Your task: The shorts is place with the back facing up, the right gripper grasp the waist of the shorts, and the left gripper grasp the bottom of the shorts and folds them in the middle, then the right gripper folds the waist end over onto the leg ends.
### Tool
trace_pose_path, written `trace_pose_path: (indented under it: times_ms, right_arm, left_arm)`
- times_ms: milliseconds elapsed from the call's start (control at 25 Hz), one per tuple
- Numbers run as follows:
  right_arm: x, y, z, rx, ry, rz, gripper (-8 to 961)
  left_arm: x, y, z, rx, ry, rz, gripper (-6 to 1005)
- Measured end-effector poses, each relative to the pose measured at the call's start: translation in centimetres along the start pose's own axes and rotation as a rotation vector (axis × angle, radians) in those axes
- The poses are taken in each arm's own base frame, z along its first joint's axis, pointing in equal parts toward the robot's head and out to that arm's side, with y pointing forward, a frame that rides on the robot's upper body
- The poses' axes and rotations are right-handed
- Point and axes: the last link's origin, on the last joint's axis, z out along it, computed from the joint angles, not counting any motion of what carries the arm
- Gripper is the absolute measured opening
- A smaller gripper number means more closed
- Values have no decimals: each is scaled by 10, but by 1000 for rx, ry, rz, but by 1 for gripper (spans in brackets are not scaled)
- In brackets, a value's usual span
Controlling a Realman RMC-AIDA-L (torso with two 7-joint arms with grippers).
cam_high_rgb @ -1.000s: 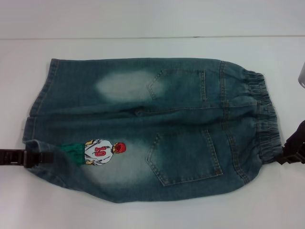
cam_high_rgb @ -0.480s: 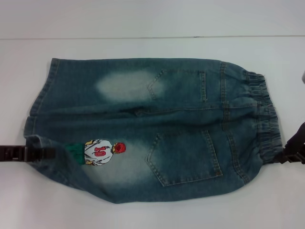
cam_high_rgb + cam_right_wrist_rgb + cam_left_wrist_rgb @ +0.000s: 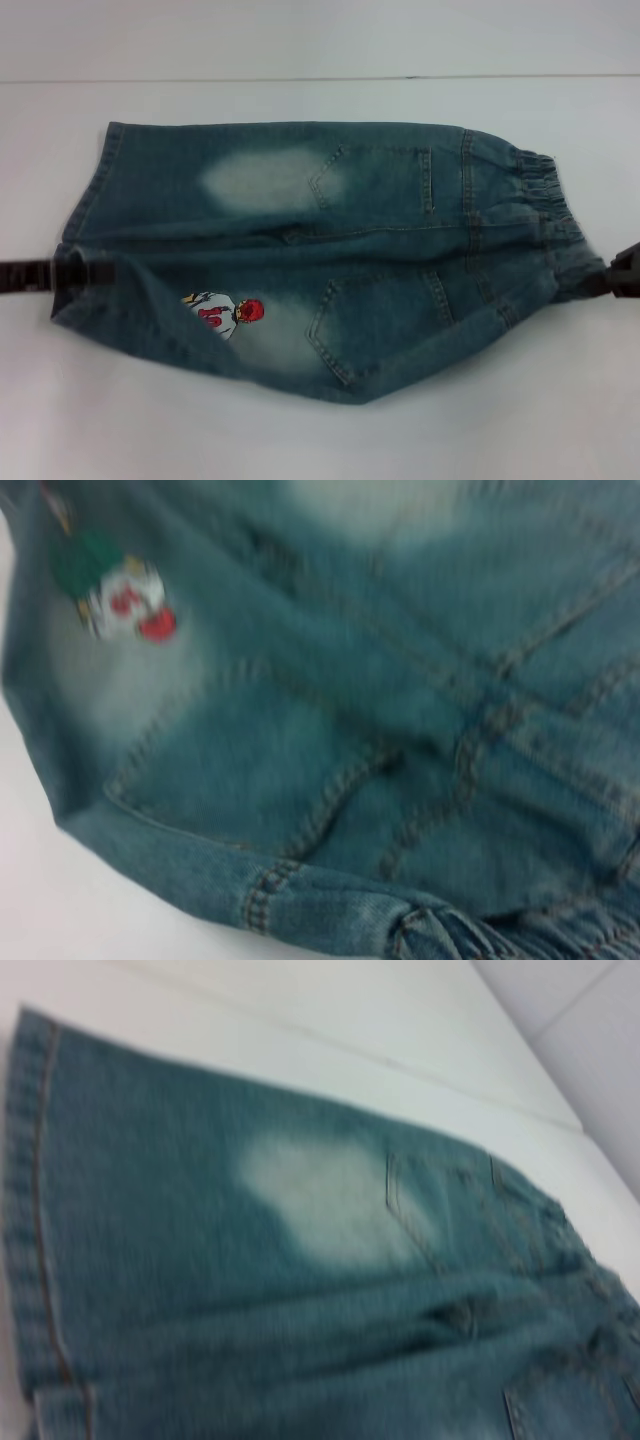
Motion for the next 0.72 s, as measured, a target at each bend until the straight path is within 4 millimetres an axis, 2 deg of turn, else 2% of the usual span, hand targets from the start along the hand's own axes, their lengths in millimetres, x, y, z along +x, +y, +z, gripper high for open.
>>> trace_pose_path:
  times_ms: [200,360,520,720]
  right_arm:
    - [12,-4,-15,-14,-179,56,45]
    - [22,-6,-20,-11,-330,111,45]
    - [28,-9,-20,-6,-477,188,44]
    - [26,-17,-10,21,-579,245,42]
  left_arm:
    - [20,1,2,7,90,18,4]
    - [25,-2,9,25,149,4,4]
    - [27,-8,16,51,180,-21,4]
    - [41,-18,23,129,248,-17,4]
